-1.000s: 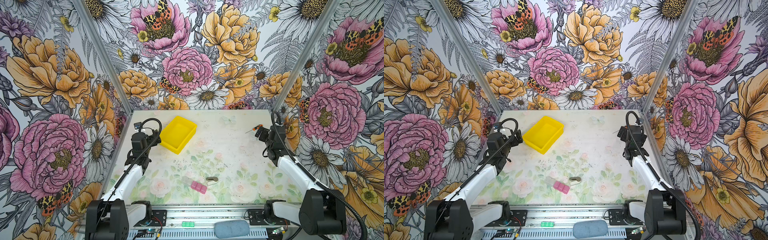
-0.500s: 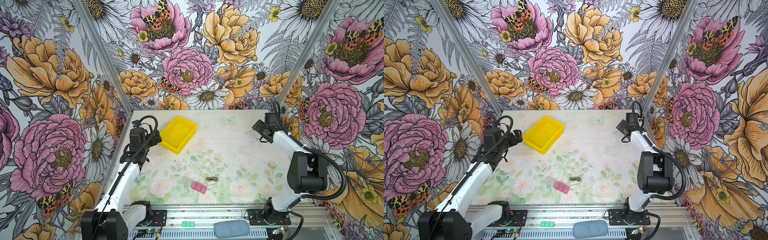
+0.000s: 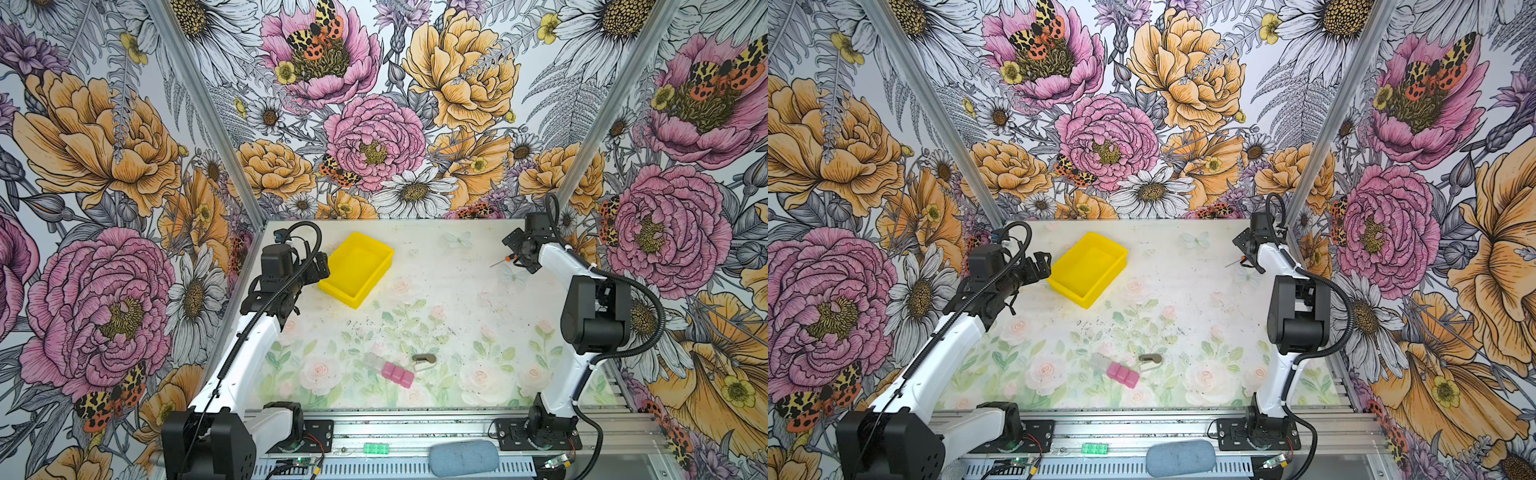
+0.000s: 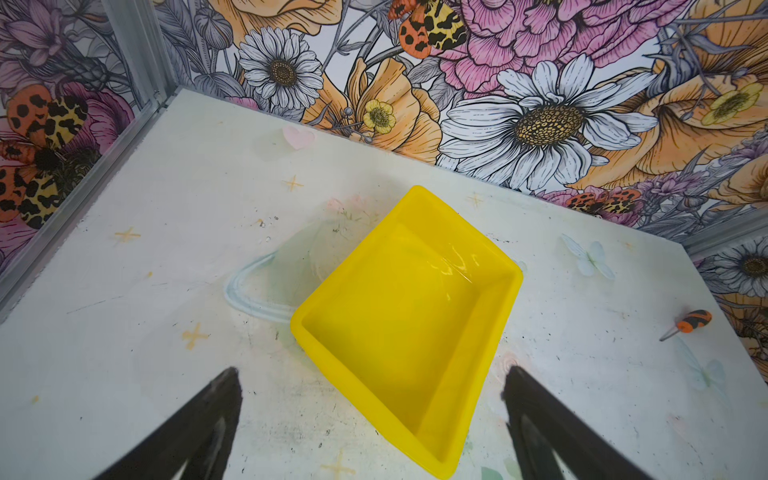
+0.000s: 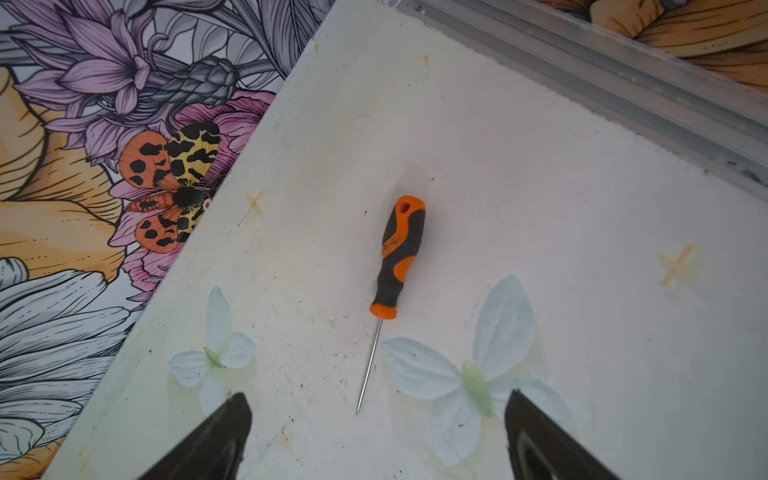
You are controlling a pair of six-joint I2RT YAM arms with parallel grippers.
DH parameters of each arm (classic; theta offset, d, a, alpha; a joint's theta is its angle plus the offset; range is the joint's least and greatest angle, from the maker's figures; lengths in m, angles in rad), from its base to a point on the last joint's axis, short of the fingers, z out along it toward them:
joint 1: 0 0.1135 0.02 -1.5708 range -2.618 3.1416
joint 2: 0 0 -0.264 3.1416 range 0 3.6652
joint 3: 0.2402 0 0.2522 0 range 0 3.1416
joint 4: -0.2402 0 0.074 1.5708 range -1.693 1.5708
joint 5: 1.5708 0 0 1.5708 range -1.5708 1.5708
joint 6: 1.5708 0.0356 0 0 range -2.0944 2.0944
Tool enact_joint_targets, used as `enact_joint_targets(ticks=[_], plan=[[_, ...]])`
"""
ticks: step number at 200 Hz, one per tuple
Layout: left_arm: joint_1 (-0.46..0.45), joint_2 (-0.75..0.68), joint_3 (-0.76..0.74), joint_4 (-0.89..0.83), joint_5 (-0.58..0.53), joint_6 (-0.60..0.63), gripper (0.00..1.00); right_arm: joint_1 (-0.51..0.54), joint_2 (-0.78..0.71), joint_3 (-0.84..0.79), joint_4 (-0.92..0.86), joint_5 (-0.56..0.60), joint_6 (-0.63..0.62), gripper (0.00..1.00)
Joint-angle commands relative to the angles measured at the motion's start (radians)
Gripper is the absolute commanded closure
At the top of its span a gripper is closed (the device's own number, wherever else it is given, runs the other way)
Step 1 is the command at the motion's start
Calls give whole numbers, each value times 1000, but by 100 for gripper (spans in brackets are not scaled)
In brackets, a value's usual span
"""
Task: Put the screwdriver in the bin
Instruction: 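Reach the right gripper forward toward the orange-handled screwdriver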
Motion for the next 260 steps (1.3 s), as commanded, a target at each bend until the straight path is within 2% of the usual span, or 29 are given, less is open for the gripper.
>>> enact_joint_targets(ticks=[1, 130, 212, 260], plan=[[4, 1, 31, 1, 18, 23, 1, -7, 41, 59, -26, 28, 27, 4], [105, -23, -40, 119, 39, -49, 1, -11, 267, 301, -142, 107, 47, 13], [127, -26, -63, 160, 34, -79, 1, -8, 322, 346, -208, 138, 53, 19], [130, -37, -73, 135, 38, -55, 1, -10, 365, 392, -249, 155, 34, 21]])
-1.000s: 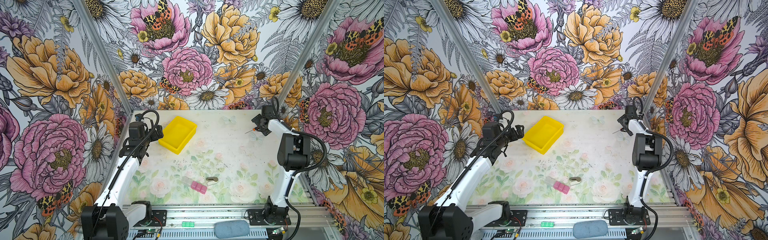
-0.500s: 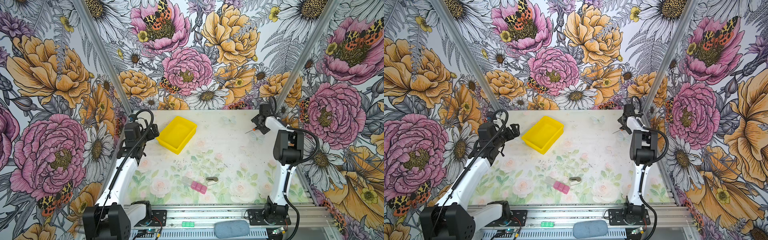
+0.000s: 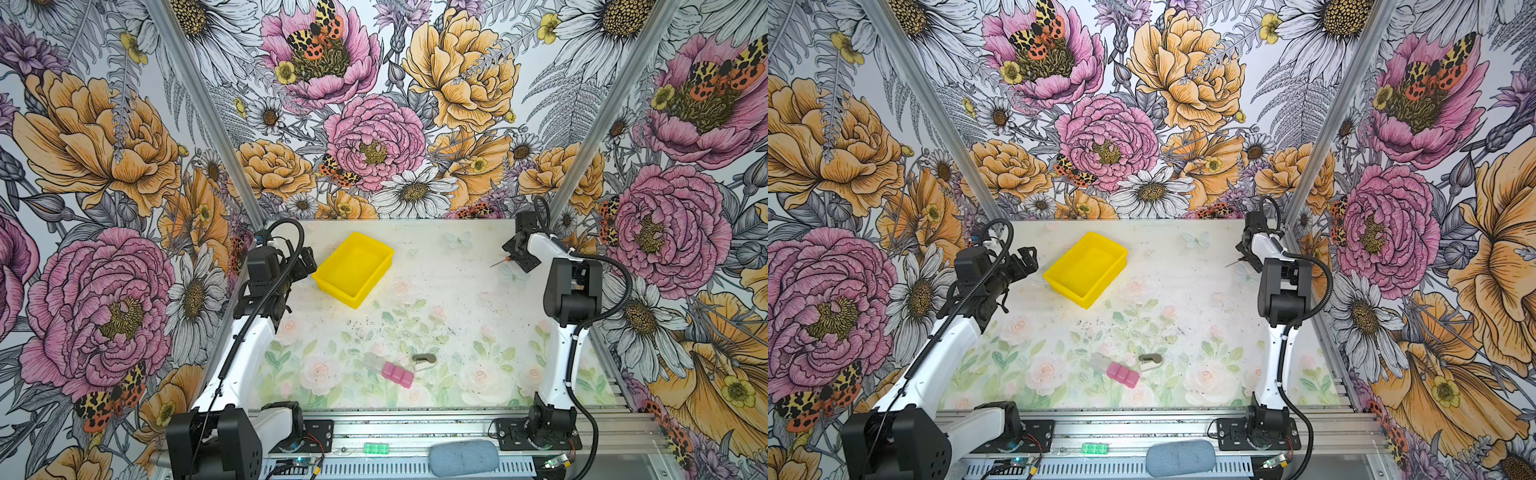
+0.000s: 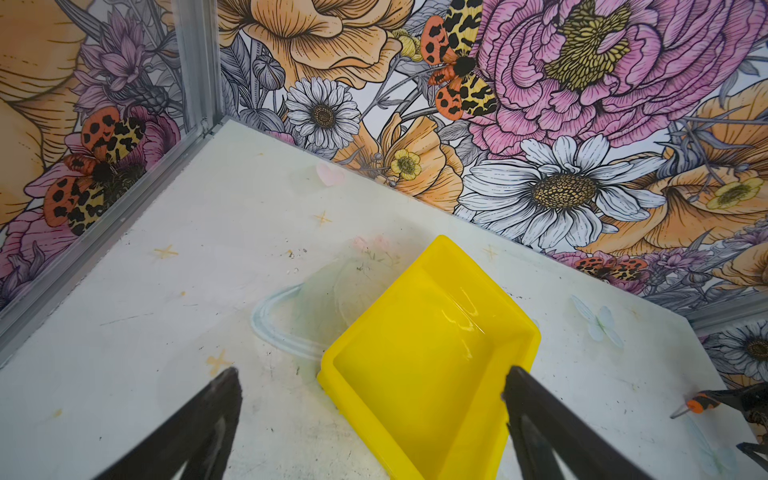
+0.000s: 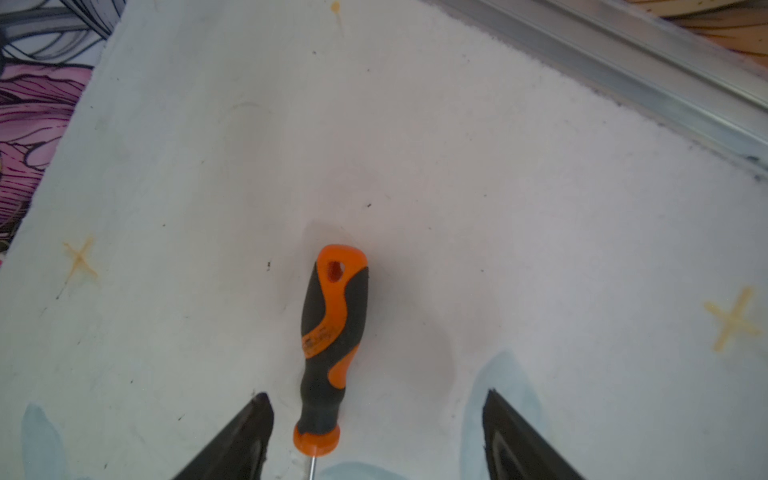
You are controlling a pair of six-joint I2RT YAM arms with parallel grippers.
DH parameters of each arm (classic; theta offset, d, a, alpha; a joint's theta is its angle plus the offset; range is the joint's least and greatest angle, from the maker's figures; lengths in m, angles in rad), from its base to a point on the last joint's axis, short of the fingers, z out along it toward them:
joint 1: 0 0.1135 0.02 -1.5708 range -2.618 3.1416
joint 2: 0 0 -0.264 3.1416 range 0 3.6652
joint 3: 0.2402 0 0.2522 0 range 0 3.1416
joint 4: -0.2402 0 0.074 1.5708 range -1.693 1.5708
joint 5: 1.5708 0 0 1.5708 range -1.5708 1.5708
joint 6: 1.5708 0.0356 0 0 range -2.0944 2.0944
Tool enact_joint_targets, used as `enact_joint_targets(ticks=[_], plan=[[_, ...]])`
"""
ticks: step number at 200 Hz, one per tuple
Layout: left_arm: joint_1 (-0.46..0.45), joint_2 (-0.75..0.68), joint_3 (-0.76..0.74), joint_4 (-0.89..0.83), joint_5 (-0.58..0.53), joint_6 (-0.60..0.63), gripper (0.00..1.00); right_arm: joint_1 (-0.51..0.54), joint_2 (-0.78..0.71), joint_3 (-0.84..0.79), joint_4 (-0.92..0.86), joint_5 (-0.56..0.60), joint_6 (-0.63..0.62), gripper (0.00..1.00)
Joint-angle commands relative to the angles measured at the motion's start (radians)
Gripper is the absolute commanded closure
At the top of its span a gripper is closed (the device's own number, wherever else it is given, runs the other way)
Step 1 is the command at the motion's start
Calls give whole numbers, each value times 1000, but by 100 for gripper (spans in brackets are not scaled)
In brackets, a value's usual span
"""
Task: Put the screwdriver in the bin
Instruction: 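Reach the right gripper forward toward the orange-handled screwdriver, then lower the right gripper and close it on the screwdriver handle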
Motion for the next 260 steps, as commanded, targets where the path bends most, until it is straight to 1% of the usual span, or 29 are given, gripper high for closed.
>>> enact_joint_targets(ticks=[1, 21, 60, 96, 115, 131, 174, 204, 222, 245, 260], plan=[[12, -31, -16, -2, 15, 8, 1, -6, 41, 66, -37, 28, -10, 22], [15, -57, -35, -4, 13, 13, 1, -5, 57, 94, -65, 54, -26, 26], [17, -112, -78, -1, -20, -3, 1, -8, 93, 132, -74, 49, -39, 26], [25, -131, -81, -20, -36, 9, 1, -6, 132, 177, -101, 48, -36, 30], [27, -141, -91, -14, -42, 8, 1, -5, 145, 184, -109, 51, -16, 37], [28, -146, -96, -17, -54, 10, 1, -6, 155, 195, -122, 49, -6, 44], [40, -128, -75, -20, -68, 39, 2, -9, 169, 218, -148, 48, 0, 54], [47, -102, -58, -13, -67, 46, 1, -13, 164, 206, -150, 41, 2, 66], [47, -95, -55, -4, -67, 42, 1, -15, 156, 193, -148, 39, 7, 71], [47, -90, -53, -3, -70, 40, 1, -17, 154, 186, -148, 30, 3, 80], [47, -92, -54, -5, -64, 45, 1, -18, 148, 175, -147, 25, 3, 89]])
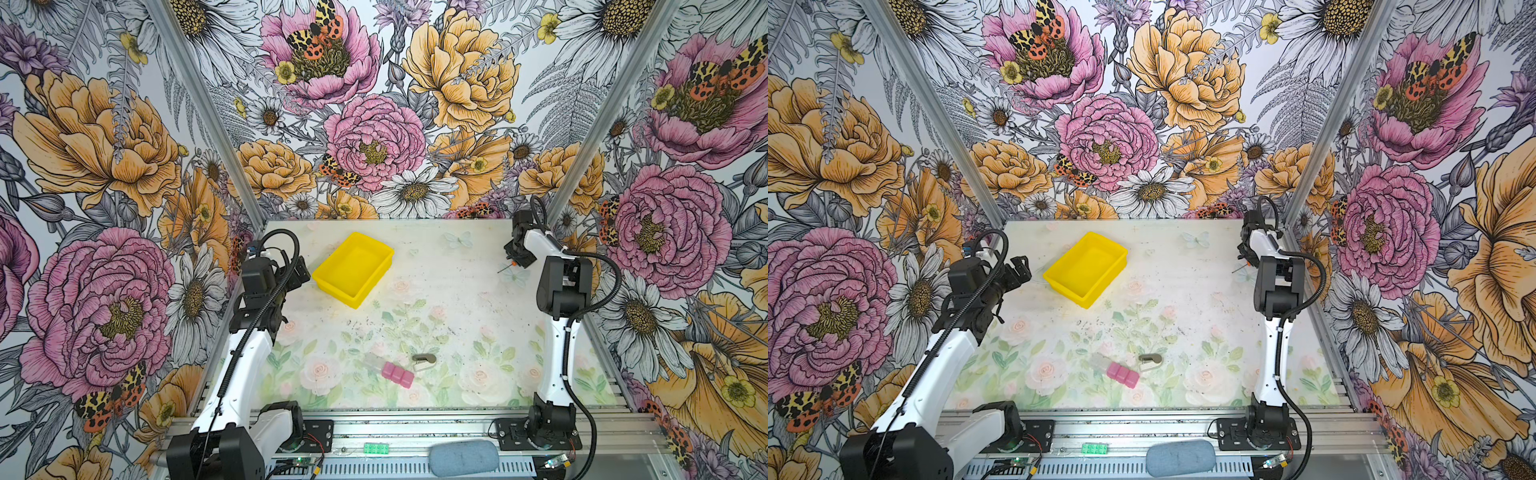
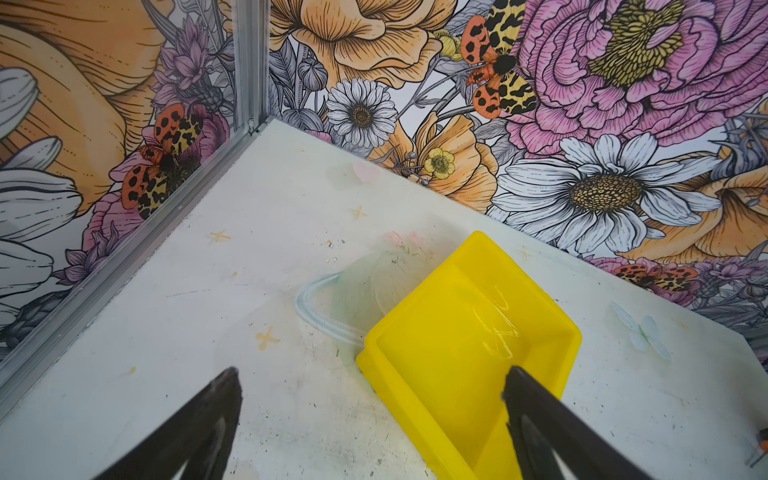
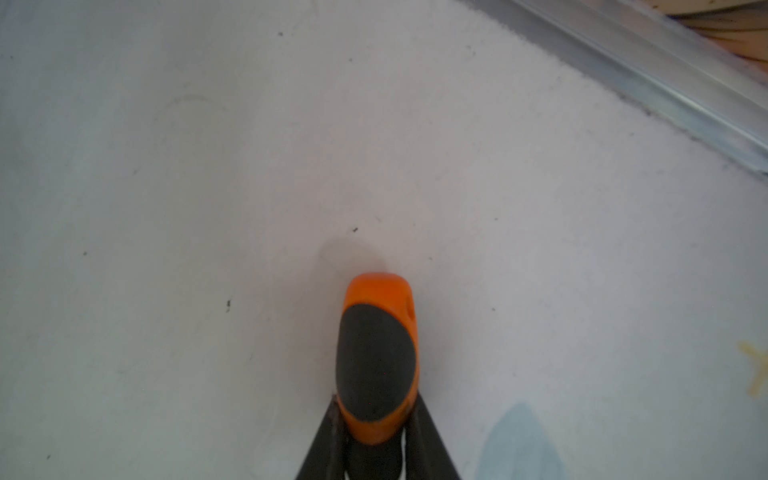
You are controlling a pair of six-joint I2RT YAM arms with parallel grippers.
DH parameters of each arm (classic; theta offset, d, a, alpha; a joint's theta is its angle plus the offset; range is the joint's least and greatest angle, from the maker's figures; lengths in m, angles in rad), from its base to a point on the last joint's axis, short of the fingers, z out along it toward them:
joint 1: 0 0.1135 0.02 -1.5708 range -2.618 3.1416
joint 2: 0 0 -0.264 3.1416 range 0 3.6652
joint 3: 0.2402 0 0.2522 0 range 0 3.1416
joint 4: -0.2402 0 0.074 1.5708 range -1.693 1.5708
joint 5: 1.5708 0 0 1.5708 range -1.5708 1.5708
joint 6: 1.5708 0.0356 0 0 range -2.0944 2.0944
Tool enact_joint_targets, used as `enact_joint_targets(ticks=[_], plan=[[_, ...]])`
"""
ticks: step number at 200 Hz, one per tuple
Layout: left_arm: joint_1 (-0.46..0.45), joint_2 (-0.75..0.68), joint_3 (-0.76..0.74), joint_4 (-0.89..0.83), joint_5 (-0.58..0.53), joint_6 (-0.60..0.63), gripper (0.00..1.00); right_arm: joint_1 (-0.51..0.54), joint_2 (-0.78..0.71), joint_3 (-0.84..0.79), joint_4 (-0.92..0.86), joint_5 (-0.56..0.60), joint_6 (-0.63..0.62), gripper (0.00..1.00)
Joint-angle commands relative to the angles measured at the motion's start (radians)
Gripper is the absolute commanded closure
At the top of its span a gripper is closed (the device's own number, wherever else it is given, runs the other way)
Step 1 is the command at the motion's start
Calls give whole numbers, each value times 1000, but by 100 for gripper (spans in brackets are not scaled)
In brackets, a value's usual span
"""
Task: Put the screwdriver in the bin
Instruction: 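Lower the right gripper and close it on the screwdriver handle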
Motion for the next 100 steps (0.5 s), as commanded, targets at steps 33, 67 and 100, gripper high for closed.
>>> enact_joint_targets(ticks=[33, 67, 100], plan=[[9, -8, 28, 24, 22, 15, 1, -4, -18, -56, -11, -23, -24, 100], [-2, 7, 25, 40, 41, -5, 1, 12, -61, -124, 38, -67, -80, 100], [-13, 28, 39, 49, 41, -3, 1, 21, -141, -245, 122, -123, -109, 100]])
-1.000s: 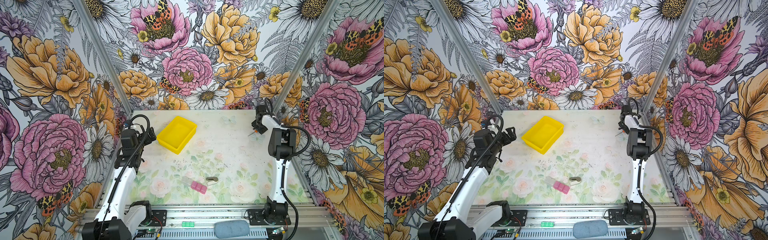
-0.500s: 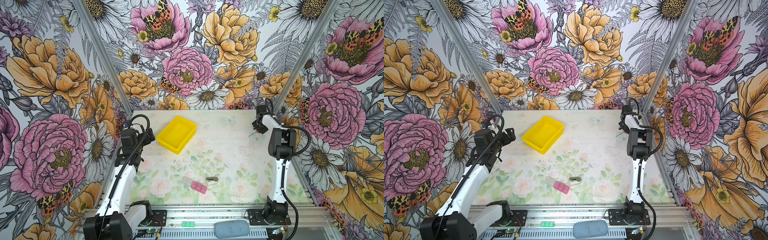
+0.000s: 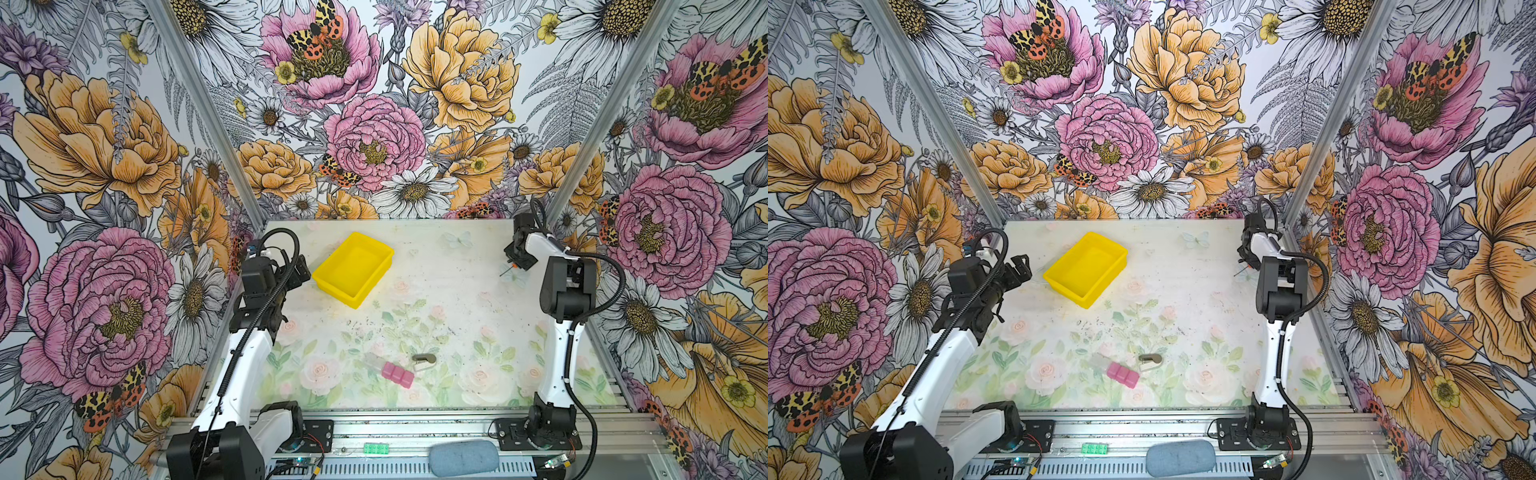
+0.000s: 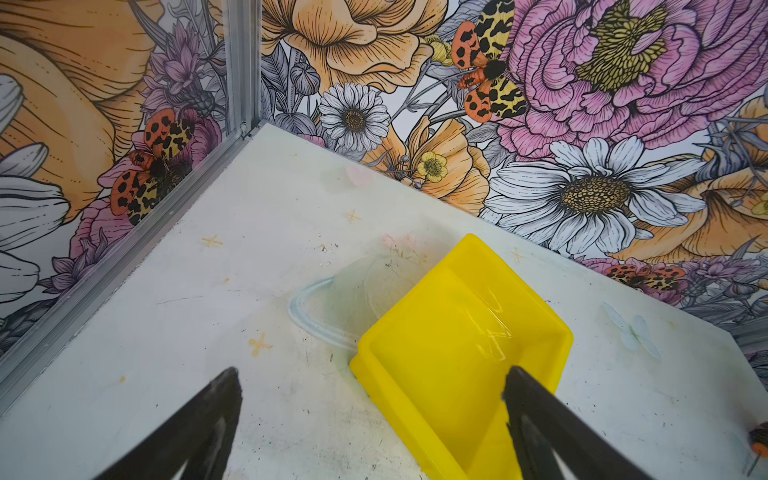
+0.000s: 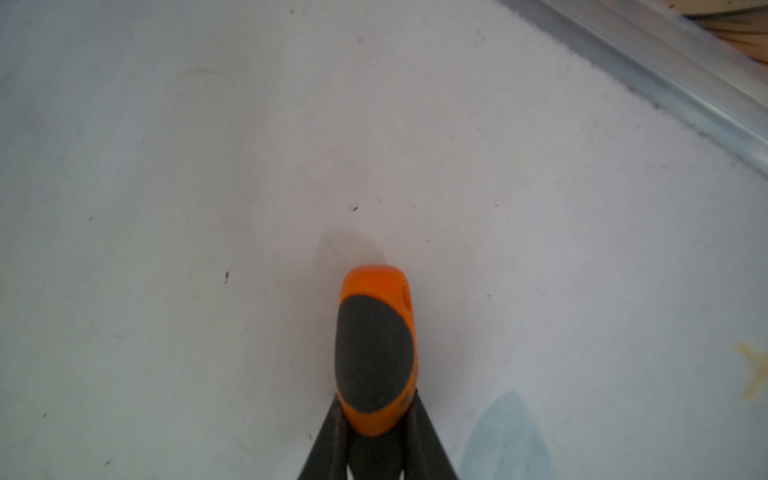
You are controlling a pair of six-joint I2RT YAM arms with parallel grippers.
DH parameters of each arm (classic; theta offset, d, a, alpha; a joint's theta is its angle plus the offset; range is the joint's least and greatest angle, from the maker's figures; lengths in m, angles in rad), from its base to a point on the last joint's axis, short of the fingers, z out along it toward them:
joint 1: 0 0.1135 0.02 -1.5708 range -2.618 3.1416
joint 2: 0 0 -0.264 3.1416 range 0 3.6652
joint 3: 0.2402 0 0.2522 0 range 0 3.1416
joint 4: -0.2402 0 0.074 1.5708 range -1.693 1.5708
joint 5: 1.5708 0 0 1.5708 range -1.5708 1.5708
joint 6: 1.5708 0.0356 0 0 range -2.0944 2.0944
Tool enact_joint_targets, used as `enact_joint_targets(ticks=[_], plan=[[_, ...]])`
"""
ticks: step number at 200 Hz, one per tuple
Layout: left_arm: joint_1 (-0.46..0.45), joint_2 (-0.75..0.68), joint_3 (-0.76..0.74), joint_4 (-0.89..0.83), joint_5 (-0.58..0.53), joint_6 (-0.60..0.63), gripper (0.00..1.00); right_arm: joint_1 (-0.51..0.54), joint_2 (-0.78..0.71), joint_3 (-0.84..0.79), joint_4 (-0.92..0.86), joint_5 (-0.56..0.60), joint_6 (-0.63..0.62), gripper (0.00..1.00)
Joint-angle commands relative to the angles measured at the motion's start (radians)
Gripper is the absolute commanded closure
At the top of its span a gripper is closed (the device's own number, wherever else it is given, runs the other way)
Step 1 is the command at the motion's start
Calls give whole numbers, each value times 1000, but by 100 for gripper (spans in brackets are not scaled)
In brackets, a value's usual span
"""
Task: Put the screwdriver in the bin
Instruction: 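Lower the right gripper and close it on the screwdriver handle, then lift the screwdriver and carry it with the right gripper toward the yellow bin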
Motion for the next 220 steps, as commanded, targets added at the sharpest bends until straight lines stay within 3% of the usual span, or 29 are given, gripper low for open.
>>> enact_joint_targets(ticks=[1, 121, 220], plan=[[-10, 20, 38, 31, 21, -1, 1, 18, -54, -82, 10, -82, -38, 100], [-49, 56, 43, -1, -17, 7, 1, 162, -265, -334, 127, -262, -165, 100], [-82, 78, 40, -17, -3, 50, 1, 258, -430, -381, 152, -407, -198, 100]])
